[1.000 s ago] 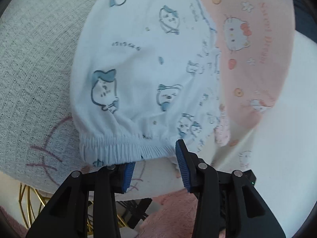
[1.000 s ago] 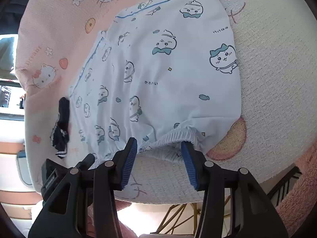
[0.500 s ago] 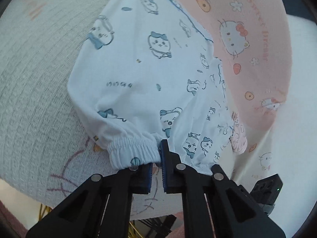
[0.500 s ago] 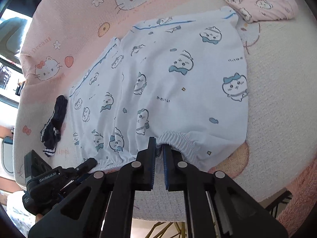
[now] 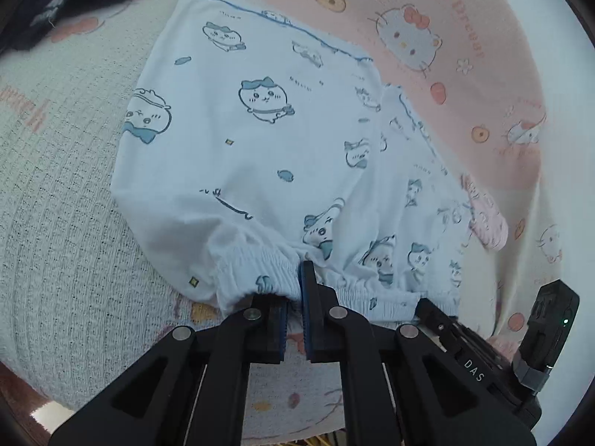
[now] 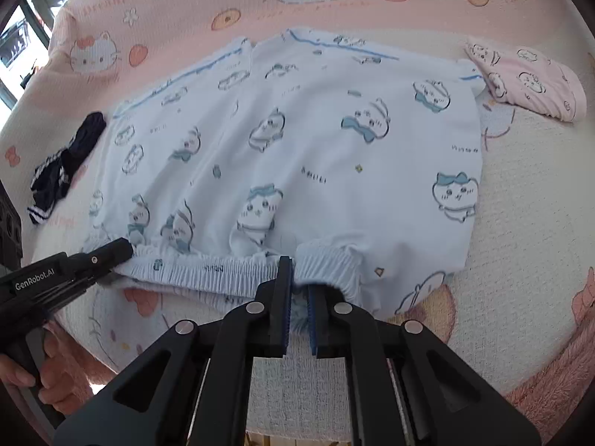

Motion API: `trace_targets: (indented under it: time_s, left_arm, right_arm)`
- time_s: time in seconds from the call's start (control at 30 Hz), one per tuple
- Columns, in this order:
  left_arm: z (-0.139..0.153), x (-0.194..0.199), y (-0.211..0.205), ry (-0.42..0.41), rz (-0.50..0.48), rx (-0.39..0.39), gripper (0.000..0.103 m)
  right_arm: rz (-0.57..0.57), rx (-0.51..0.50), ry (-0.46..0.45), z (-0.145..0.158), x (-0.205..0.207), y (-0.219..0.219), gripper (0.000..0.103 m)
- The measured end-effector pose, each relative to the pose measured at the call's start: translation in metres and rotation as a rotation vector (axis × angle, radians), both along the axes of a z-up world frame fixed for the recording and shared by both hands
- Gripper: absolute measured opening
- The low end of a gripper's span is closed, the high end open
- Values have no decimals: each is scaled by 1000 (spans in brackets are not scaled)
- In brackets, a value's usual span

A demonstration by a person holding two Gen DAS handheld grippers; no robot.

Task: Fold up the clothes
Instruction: 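Pinch the elastic hem with both grippers and tug it taut, then release the hem and move both grippers toward the blue-piped collar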

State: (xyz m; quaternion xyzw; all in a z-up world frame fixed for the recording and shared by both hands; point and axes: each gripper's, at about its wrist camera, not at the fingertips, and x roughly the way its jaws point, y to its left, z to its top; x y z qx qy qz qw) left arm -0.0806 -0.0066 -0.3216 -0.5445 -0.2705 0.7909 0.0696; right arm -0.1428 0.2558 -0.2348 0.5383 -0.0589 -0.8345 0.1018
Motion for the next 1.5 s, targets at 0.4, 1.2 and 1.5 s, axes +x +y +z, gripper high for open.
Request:
trace_targets:
  time_s: [0.4,1.2,1.5]
  left_arm:
    - [33,6,1,-91,-159,95,50]
    - [19,-145,28,48,-570,-519,37]
    - [21,-223,-14,86,-394,-709,37]
  right_arm:
    - [73,-197,-229,9,-6,21,43]
    - [287,252,-112,-12,-129,9,45]
    - [95,350,-47,-9,-187,66,45]
